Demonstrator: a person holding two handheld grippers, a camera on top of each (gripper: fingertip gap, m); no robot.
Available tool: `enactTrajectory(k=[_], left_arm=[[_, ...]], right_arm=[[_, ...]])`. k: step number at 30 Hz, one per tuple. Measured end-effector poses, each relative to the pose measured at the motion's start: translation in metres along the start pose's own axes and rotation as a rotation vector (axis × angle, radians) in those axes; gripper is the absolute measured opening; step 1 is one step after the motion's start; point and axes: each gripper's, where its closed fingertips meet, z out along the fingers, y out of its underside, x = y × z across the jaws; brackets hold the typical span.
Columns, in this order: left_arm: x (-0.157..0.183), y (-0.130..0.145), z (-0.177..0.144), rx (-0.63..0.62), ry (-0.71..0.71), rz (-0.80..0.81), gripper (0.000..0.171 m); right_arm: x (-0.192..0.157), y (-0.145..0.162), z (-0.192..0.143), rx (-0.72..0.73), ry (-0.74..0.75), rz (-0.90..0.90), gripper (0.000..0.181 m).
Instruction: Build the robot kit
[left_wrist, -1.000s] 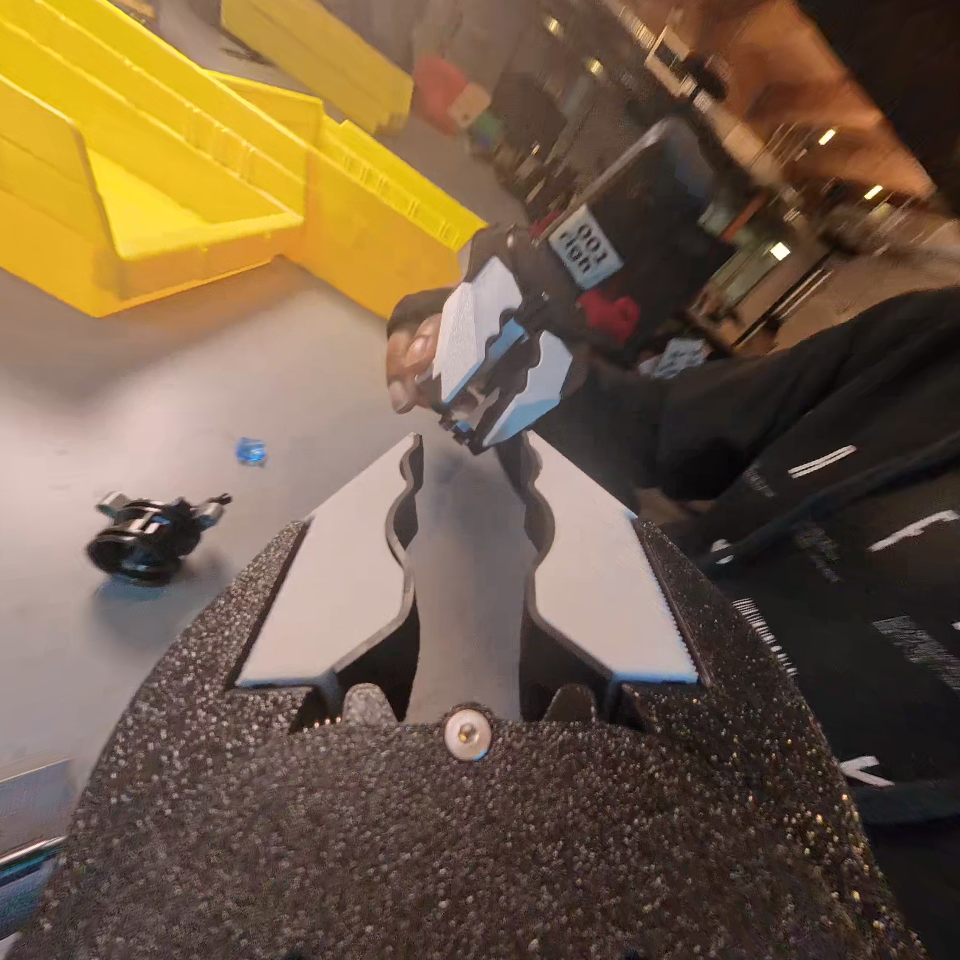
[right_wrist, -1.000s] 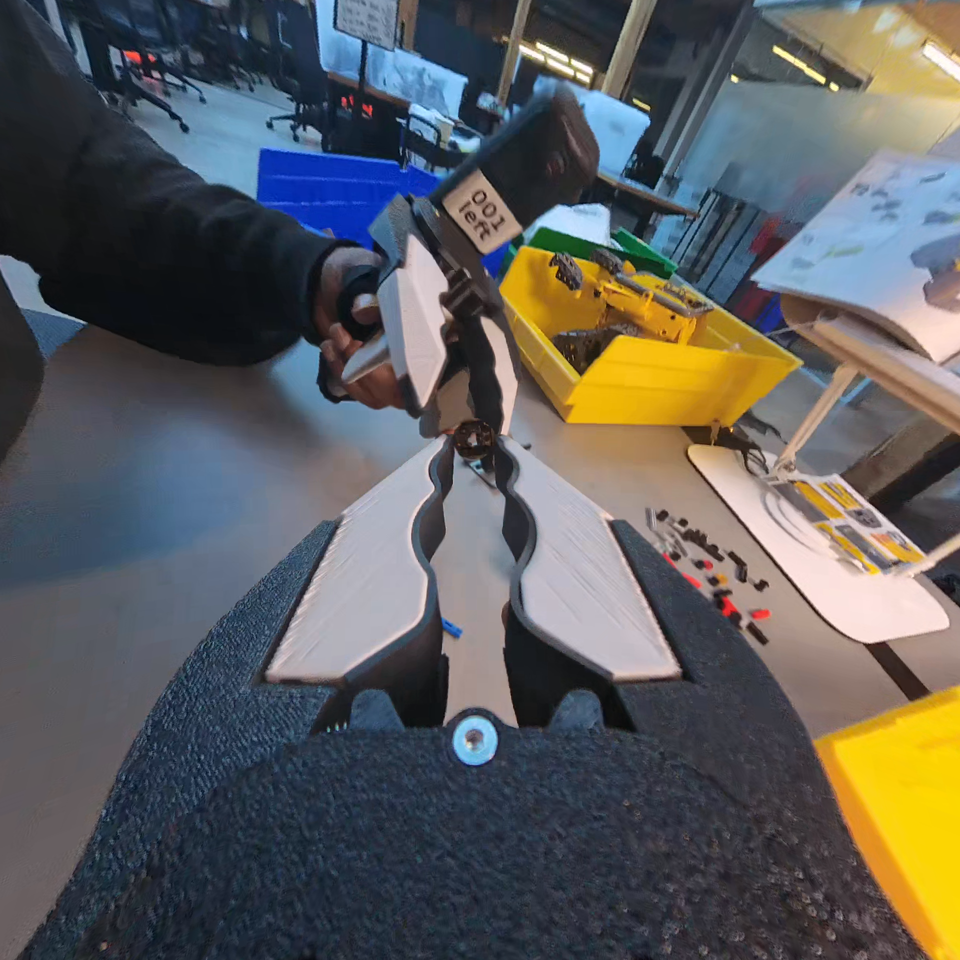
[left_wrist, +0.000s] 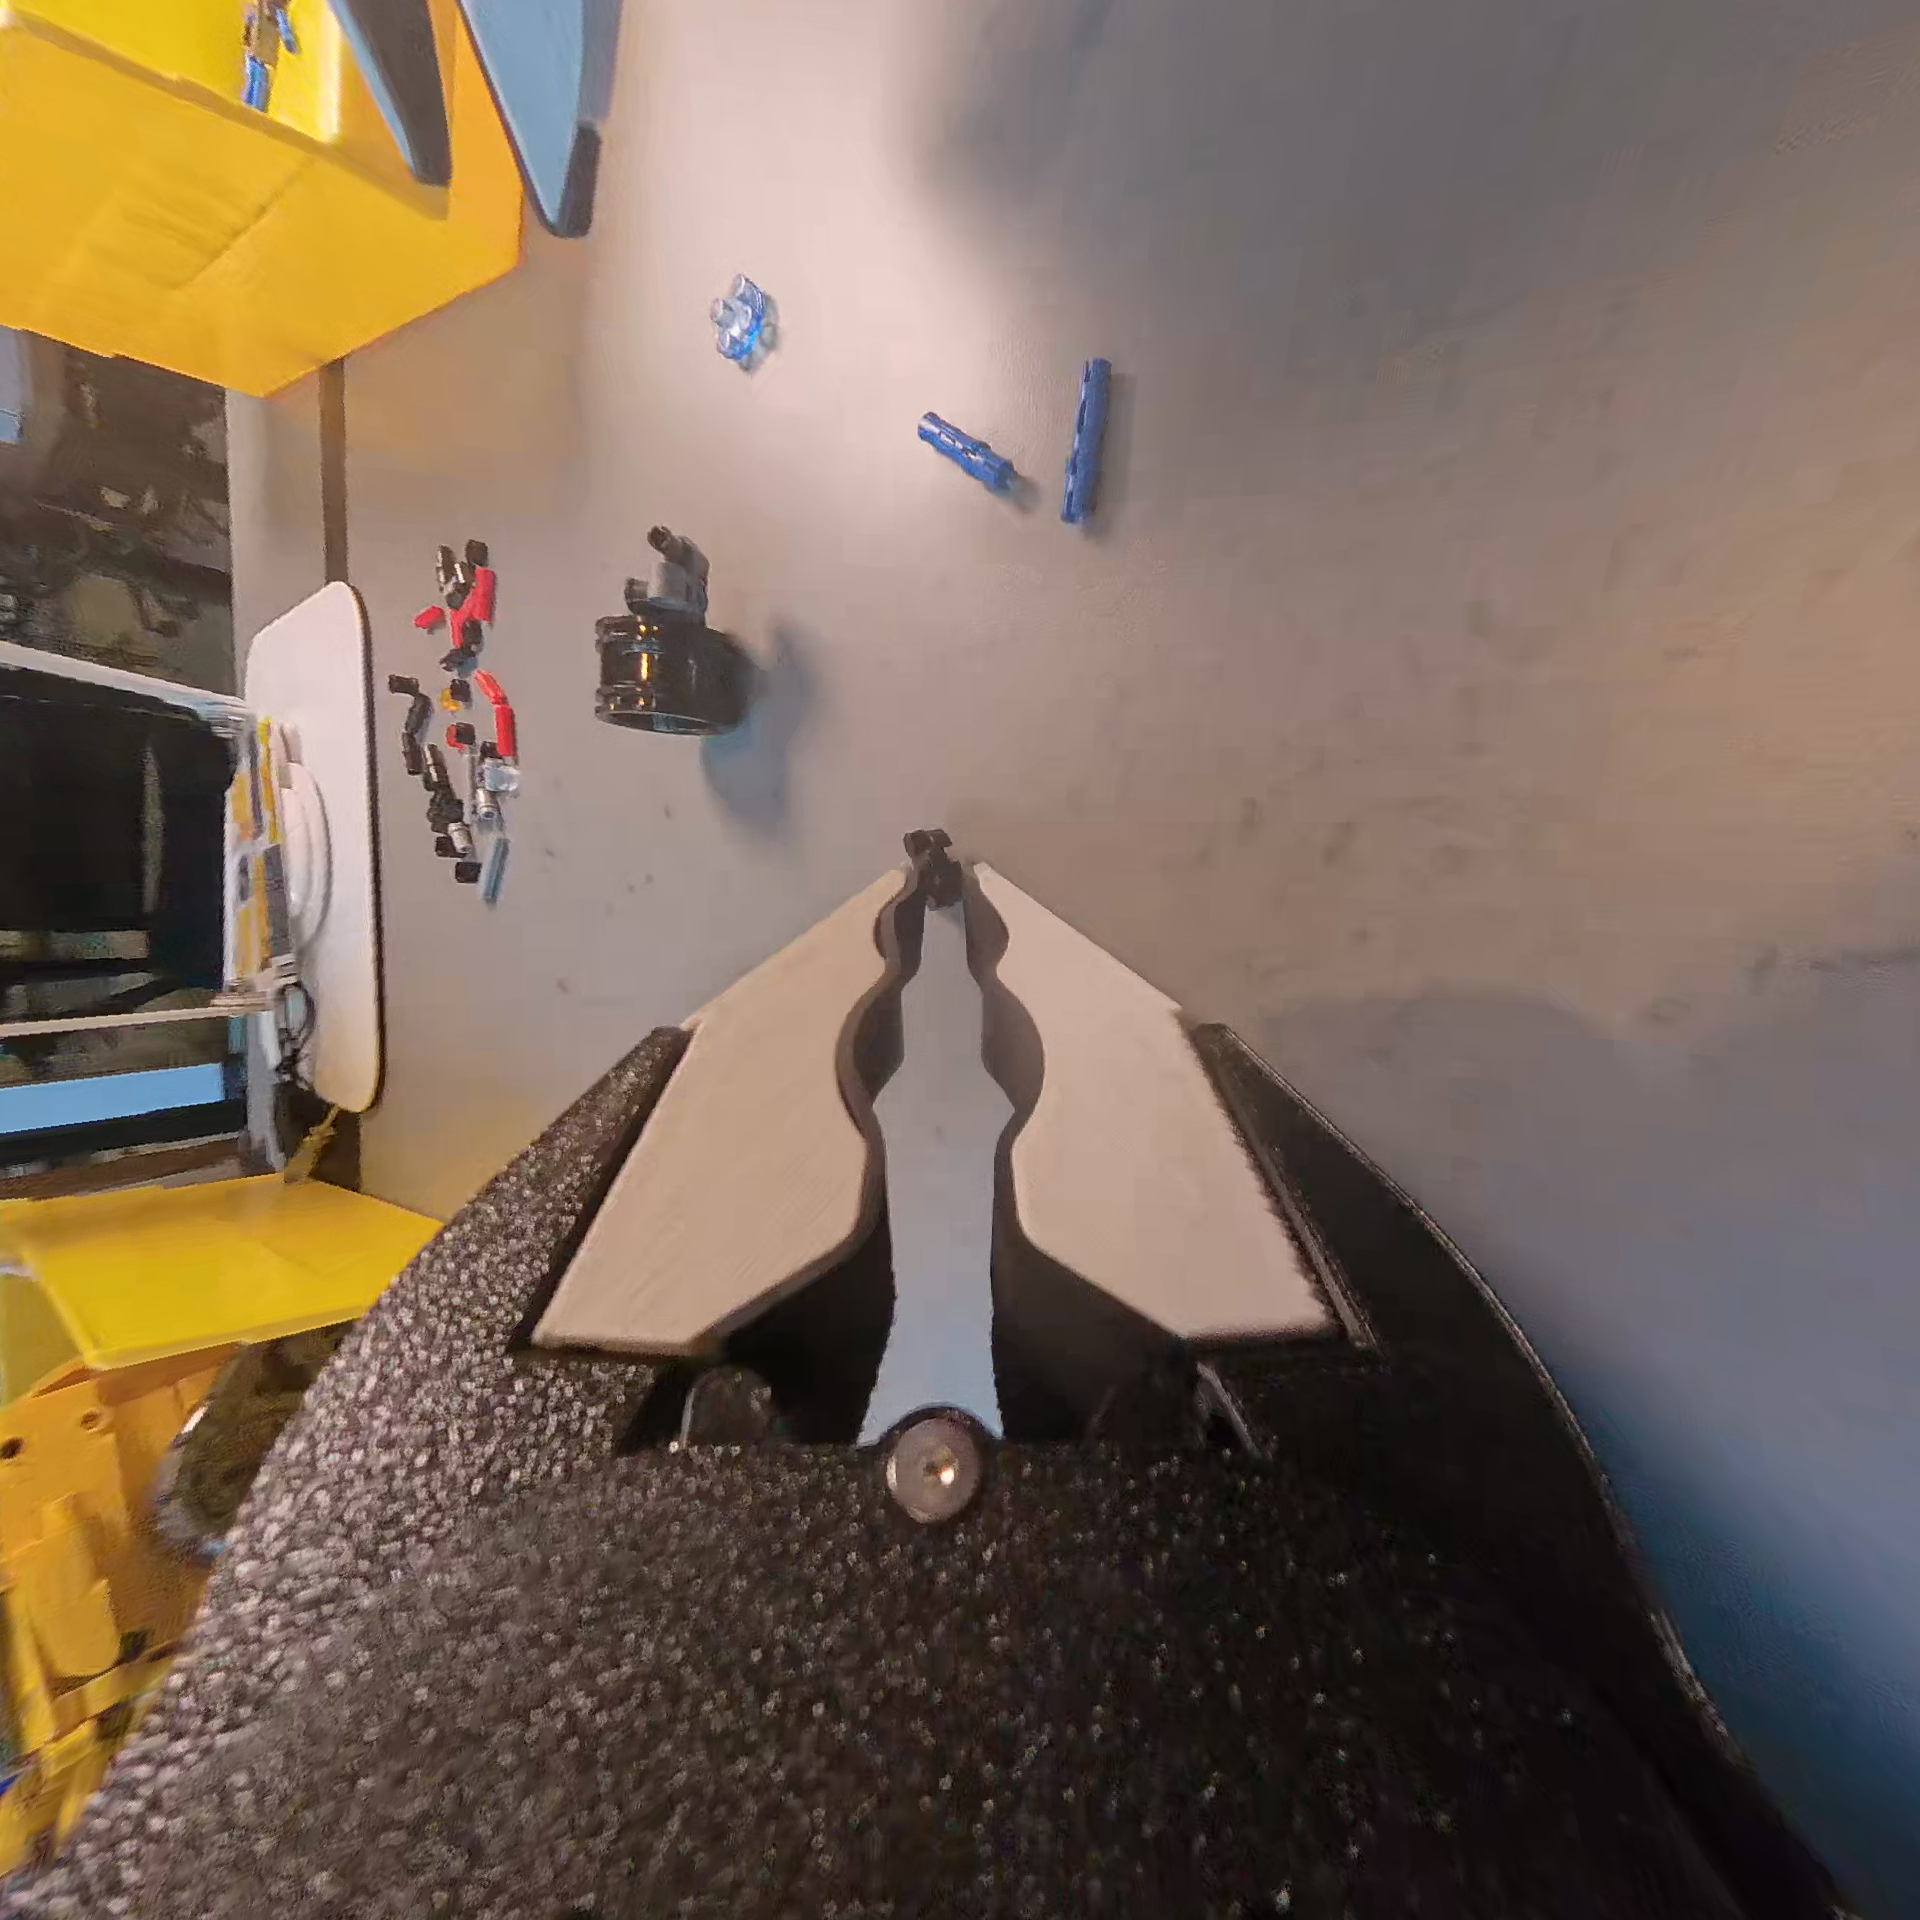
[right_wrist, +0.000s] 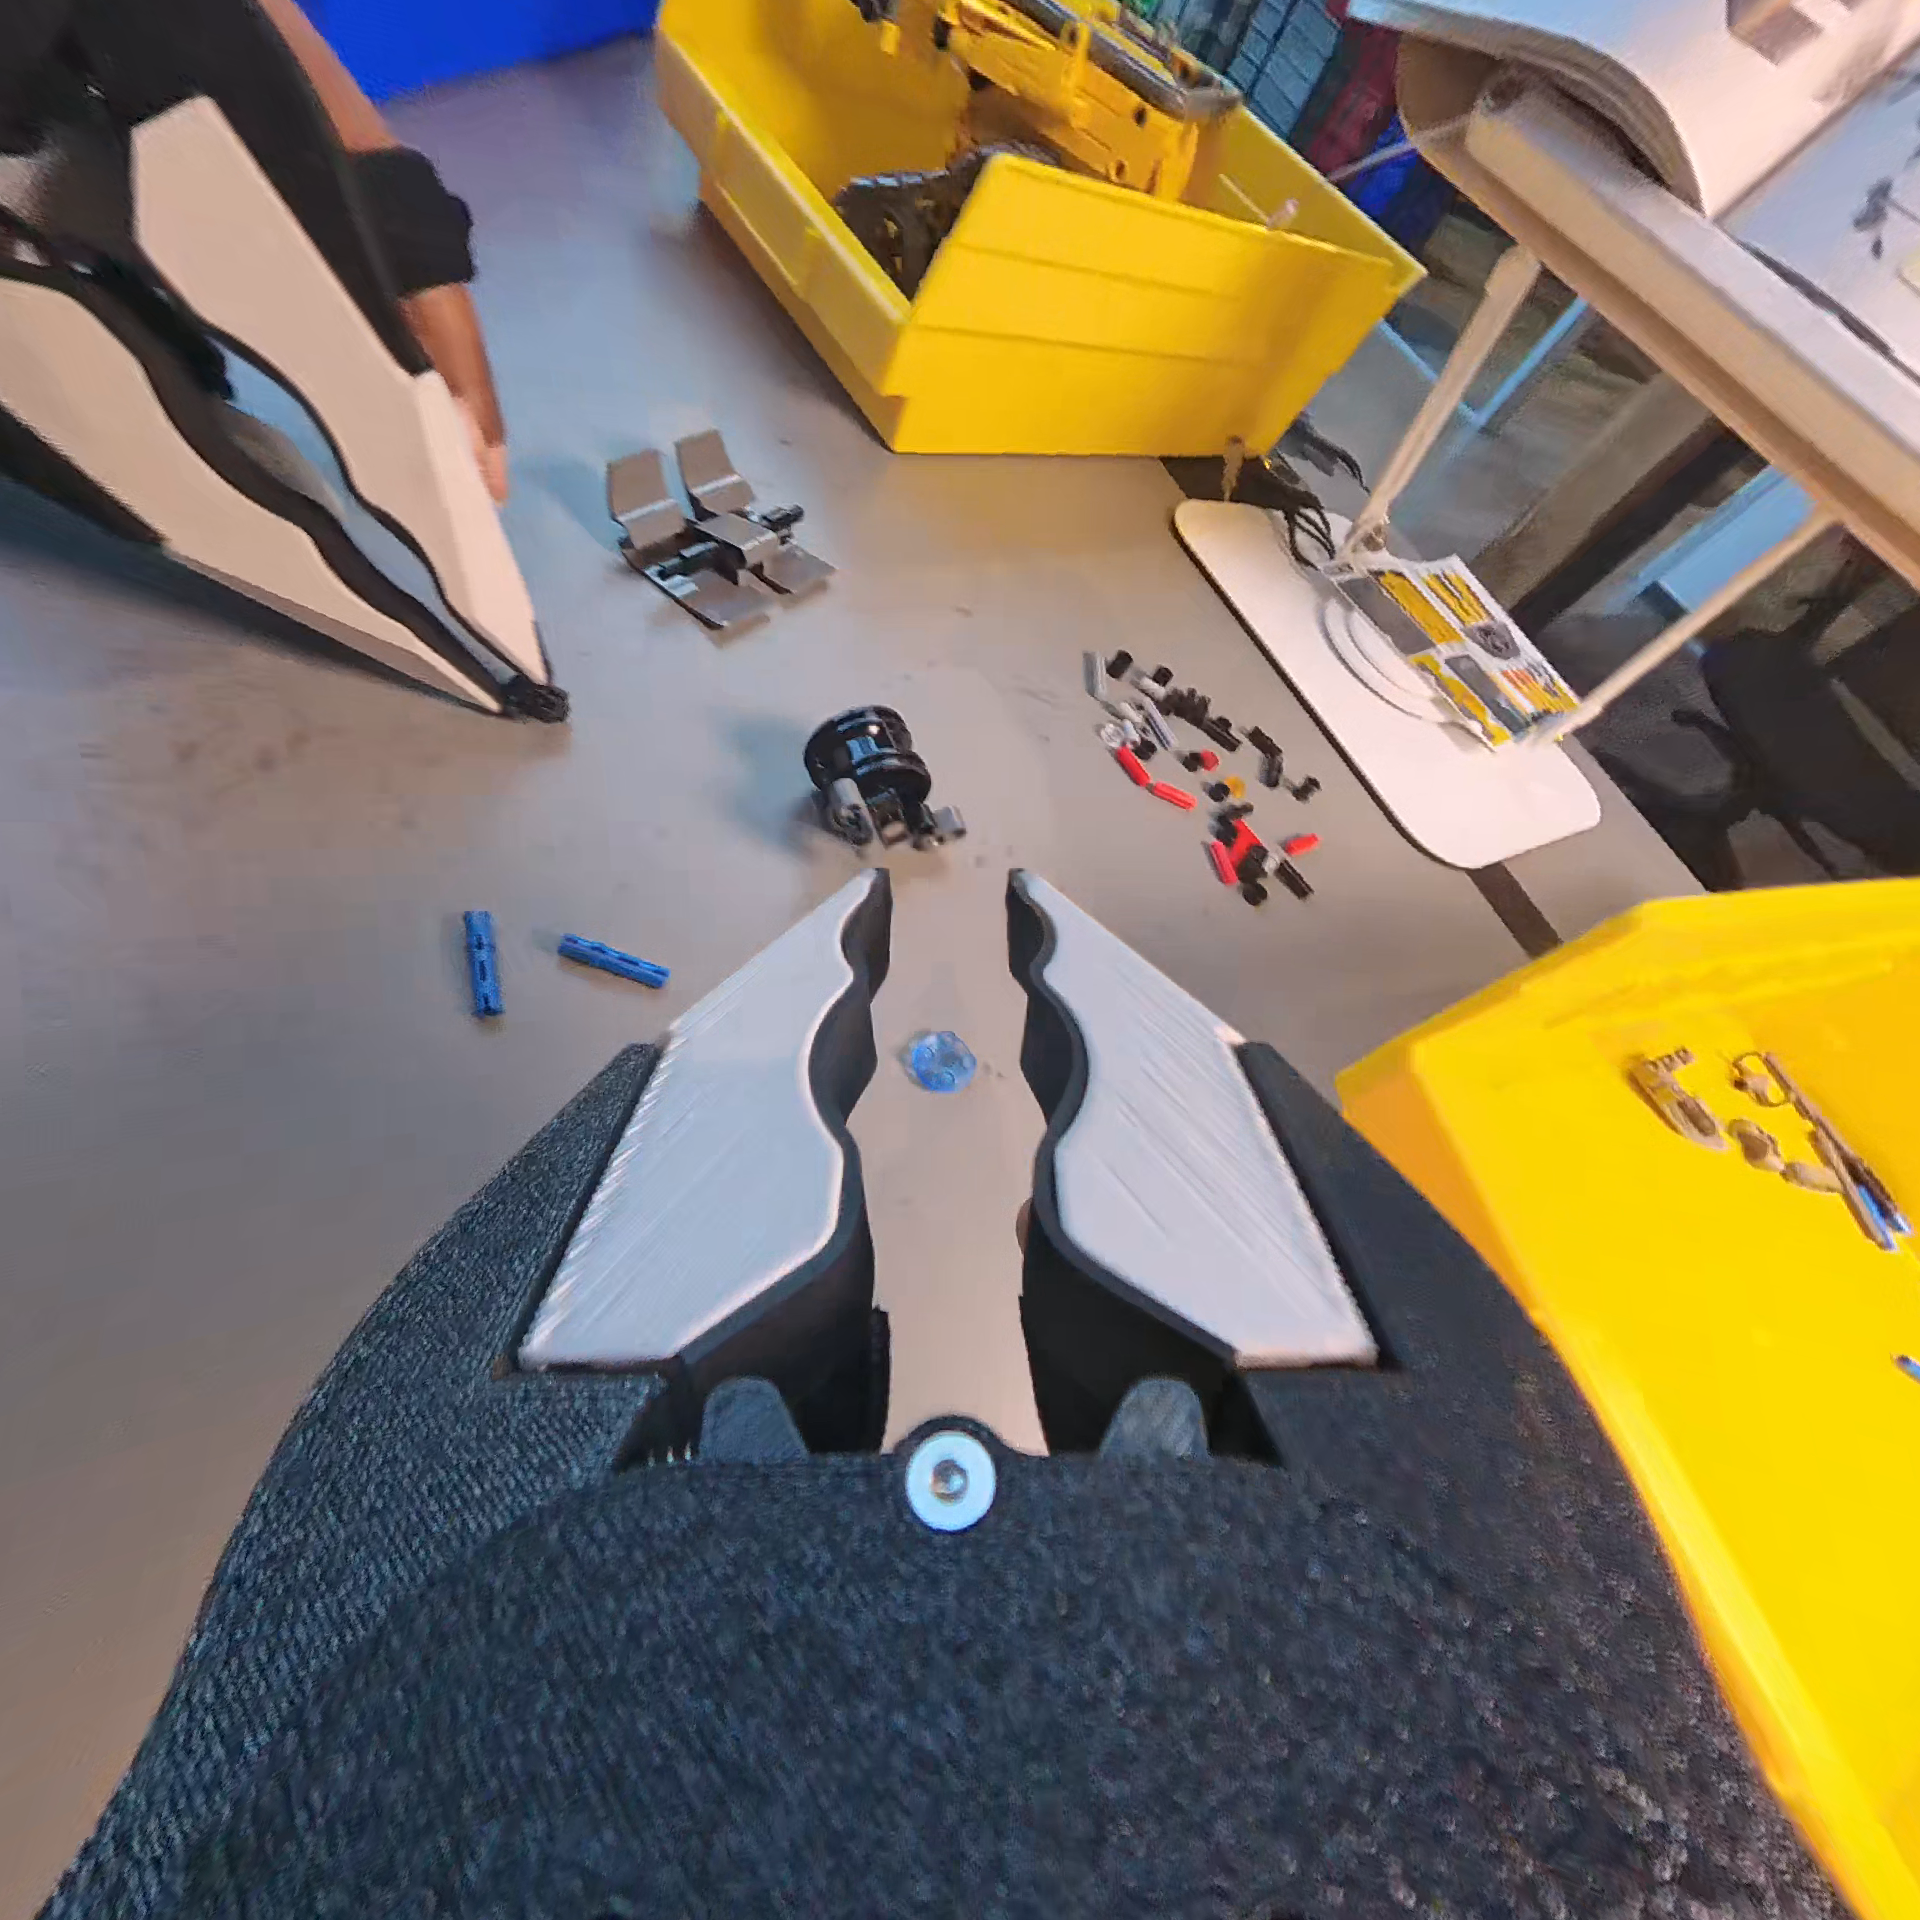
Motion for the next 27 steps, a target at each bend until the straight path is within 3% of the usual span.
enactTrajectory(k=[3, 5, 7, 9, 13, 17, 27], left_arm=[[0.008, -0.005, -0.003, 0.083, 0.12, -0.167, 0.008], [0.015, -0.013, -0.01, 0.174, 0.28, -0.34, 0.027], [0.016, -0.022, -0.021, 0.272, 0.427, -0.5, 0.035], [0.007, -0.022, -0.026, 0.318, 0.453, -0.577, 0.036], [-0.006, -0.009, -0.021, 0.297, 0.41, -0.645, 0.028], [-0.001, -0.009, -0.009, 0.249, 0.386, -0.611, 0.028], [0.017, -0.021, -0.009, 0.25, 0.475, -0.582, 0.024]], right_arm=[[0.011, 0.009, -0.002, -0.021, 0.025, 0.067, 0.022], [0.016, 0.015, -0.002, -0.031, 0.027, 0.115, 0.022], [0.018, 0.021, -0.002, -0.041, 0.027, 0.146, 0.022], [0.02, 0.025, -0.003, -0.055, 0.032, 0.156, 0.022], [0.022, 0.037, -0.001, -0.107, 0.033, 0.183, 0.022], [0.004, 0.052, 0.002, -0.189, -0.09, 0.219, 0.021], [-0.002, 0.056, 0.009, -0.315, -0.171, 0.272, 0.021]])
